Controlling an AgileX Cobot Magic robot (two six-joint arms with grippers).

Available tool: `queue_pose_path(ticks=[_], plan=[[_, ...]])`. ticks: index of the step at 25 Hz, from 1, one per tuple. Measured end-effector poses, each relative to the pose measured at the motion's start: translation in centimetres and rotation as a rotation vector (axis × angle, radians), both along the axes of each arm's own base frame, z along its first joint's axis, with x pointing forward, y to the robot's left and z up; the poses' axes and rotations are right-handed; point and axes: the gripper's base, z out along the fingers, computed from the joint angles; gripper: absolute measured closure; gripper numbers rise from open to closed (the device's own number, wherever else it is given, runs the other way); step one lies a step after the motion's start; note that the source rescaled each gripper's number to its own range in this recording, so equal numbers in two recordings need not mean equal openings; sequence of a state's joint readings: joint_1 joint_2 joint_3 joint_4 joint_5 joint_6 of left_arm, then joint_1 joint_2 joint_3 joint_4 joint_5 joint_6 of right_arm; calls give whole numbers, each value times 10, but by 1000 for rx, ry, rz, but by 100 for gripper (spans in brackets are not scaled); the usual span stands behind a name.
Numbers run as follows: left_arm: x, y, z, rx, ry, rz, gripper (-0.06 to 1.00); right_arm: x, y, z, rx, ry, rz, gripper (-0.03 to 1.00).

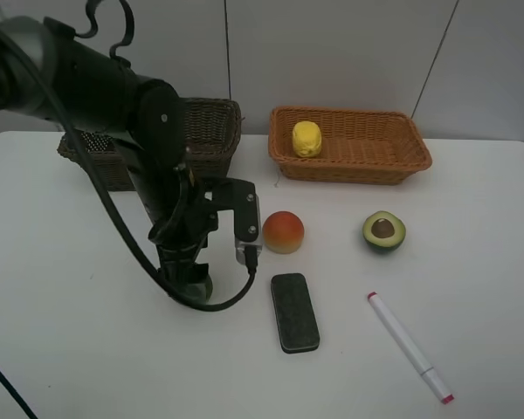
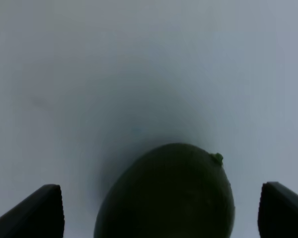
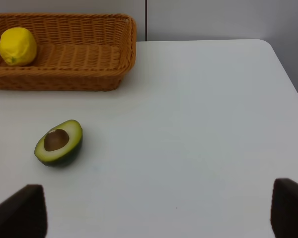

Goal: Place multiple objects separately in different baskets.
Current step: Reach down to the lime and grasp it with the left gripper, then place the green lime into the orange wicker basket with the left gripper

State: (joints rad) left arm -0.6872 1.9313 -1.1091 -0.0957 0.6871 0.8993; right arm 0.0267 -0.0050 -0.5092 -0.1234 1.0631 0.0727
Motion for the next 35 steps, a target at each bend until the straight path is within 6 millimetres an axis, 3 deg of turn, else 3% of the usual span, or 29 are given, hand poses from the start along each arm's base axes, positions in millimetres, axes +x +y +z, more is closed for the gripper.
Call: queue_pose_path(ticks=[5,9,12,14,22,26,30,33,35], plan=[[4,-2,-25,19,10,-1,-6,0,0,0,0,0,0,-2],[7,-4,-30,5,-4,36,-5,0,0,0,0,0,0,-2],[9,-4,-30,-2,-19,107,8,0,0,0,0,0,0,-2],[9,-2,-31,14,-22,141,30,0,0,0,0,0,0,-2],[10,1,-25,81,31,313,32,0,0,0,0,0,0,-2],[23,-15,4,30,90,544,32,0,0,0,0,0,0,-2],[47,-43,66,-171,97,756,32,0,0,0,0,0,0,-2],[73,-65,113,-401,8,809,32,0,0,0,0,0,0,-2],[91,-79,132,-548,-61,814,32,0,0,0,0,0,0,-2]])
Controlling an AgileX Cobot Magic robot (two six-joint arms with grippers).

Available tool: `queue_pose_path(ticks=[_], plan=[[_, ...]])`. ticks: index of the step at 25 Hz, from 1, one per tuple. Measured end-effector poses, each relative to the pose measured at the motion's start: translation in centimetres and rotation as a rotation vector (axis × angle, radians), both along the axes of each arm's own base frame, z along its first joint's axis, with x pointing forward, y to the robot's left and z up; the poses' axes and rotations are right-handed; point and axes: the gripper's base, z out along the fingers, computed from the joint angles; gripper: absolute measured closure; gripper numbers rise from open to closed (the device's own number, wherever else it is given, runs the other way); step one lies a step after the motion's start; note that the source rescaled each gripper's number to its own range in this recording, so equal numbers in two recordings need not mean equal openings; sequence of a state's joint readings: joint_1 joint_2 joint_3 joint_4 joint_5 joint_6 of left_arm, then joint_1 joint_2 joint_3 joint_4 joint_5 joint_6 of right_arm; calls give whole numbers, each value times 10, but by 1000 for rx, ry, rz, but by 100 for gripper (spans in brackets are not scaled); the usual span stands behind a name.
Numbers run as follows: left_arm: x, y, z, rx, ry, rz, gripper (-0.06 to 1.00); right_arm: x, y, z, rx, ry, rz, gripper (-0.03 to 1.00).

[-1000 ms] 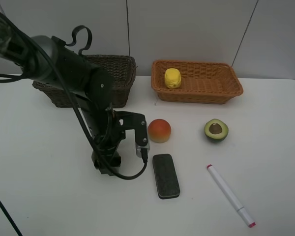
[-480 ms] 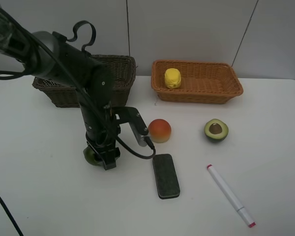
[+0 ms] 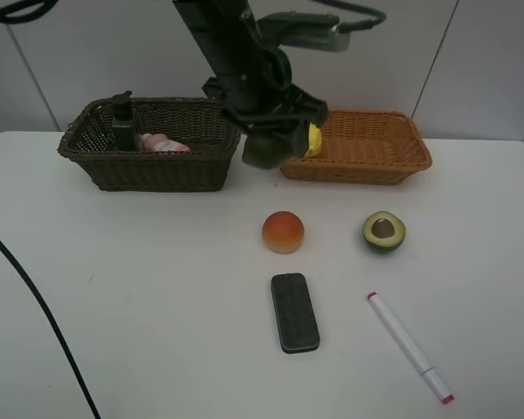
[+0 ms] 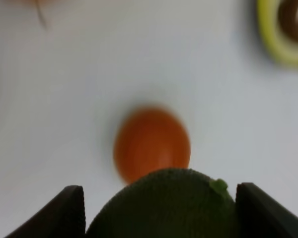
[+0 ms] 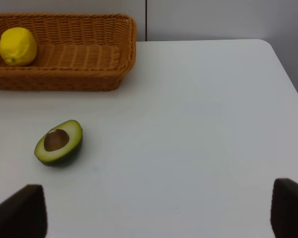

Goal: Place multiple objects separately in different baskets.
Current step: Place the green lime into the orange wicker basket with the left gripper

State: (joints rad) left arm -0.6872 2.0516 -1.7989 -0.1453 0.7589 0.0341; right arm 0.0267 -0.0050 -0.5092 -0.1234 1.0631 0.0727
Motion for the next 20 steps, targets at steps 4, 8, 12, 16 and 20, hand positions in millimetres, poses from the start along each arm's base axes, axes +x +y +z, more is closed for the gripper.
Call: queue_pose_path(ticks=[4,8,12,16,20], plan=[[40,-31,9,-204,-218,44,32,0,0,0,0,0,0,-2],[70,-52,-21,-331,-356,90,32,0,0,0,0,0,0,-2],[87,-61,-69,-381,-445,121,30,0,0,0,0,0,0,-2],[93,-64,-100,-386,-466,133,8,0,0,0,0,0,0,-2],[92,-64,-88,-378,-449,124,3,0,0,0,0,0,0,-2]])
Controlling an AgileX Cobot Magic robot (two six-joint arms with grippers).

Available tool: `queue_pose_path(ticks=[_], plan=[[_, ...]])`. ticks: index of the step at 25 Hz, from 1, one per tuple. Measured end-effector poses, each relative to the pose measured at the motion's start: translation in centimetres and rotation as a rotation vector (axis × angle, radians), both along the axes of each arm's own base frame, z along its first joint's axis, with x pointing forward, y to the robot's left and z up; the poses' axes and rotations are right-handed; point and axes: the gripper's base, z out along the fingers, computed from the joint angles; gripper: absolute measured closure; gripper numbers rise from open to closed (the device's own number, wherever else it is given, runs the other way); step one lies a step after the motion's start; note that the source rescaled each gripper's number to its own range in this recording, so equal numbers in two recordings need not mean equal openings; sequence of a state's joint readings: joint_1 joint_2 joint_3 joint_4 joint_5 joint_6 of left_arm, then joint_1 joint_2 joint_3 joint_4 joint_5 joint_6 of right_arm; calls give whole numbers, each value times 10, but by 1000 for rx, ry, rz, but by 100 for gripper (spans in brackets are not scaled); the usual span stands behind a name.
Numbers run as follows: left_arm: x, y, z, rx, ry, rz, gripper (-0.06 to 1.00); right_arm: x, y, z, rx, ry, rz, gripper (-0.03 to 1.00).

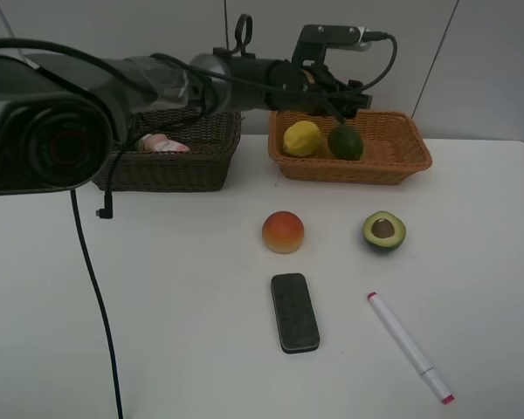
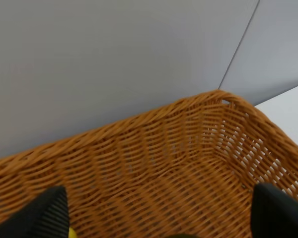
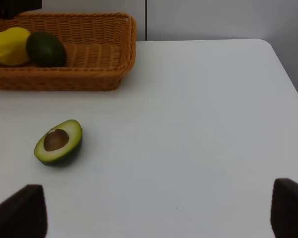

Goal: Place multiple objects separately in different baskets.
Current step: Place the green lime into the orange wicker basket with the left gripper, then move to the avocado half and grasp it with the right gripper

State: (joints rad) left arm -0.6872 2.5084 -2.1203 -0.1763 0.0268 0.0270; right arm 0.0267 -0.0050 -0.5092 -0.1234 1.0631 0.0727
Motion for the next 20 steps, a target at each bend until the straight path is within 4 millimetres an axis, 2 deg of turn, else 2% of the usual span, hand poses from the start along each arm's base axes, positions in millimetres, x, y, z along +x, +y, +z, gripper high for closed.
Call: queue_pose_path(ticks=[2,5,8,10,13,16,20], plan=[[-3,0,20,21,33,-18,3,0,0,0,0,0,0,-2],[-13,9,66,91,132,-58,3,0,0,0,0,0,0,-2],[-27,31,111,191,271,-91,3,0,0,0,0,0,0,-2],[-36,51,129,270,390,-96,3,0,0,0,0,0,0,-2],[-33,81,131,341,537,-24,3,0,0,0,0,0,0,-2],[-22,109,121,366,607,58,3,0,0,0,0,0,0,-2],[-21,161,116,448,666,168,3,0,0,0,0,0,0,-2]])
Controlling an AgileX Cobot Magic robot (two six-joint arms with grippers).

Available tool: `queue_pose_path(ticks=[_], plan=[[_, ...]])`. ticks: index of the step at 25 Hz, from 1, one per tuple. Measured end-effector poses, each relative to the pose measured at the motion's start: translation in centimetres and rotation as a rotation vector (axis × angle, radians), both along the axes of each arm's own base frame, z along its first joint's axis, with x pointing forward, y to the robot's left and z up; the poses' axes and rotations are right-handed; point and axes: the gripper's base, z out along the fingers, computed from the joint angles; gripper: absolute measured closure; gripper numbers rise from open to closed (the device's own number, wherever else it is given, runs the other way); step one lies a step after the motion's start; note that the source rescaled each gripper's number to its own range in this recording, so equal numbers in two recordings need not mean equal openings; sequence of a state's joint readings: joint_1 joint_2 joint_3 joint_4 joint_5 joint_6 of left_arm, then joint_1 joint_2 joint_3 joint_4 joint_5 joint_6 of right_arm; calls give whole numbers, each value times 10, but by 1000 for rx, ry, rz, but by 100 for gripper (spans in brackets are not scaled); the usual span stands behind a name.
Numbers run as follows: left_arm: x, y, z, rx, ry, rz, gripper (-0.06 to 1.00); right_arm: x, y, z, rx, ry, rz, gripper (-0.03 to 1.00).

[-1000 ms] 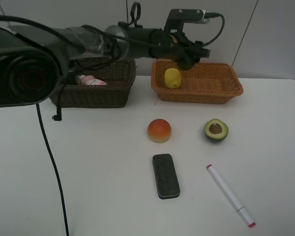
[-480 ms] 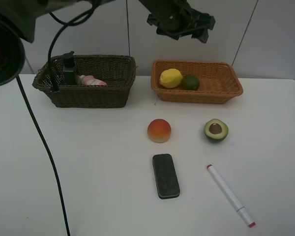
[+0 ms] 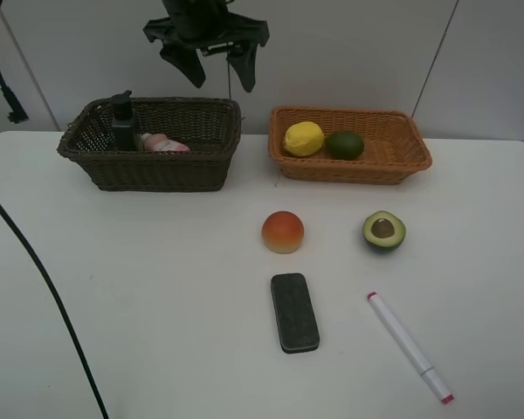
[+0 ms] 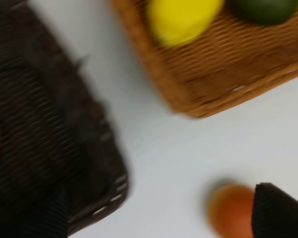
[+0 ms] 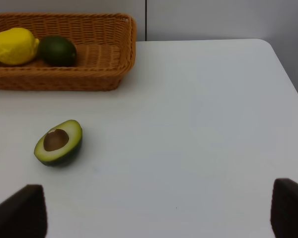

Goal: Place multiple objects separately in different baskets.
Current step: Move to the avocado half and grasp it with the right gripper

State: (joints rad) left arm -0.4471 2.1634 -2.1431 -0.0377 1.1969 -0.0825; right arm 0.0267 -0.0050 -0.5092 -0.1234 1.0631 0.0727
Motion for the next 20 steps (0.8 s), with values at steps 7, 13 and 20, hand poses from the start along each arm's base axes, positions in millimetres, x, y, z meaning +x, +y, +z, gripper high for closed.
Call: queue_pose_path(ticks=[7,13,20], plan=[[-67,125,4,127,147,244,3,0,0,0,0,0,0,-2],[-179,194,24,104,144,437,3,0,0,0,0,0,0,-2],[-316,214,38,104,-119,435,3,0,0,0,0,0,0,-2]])
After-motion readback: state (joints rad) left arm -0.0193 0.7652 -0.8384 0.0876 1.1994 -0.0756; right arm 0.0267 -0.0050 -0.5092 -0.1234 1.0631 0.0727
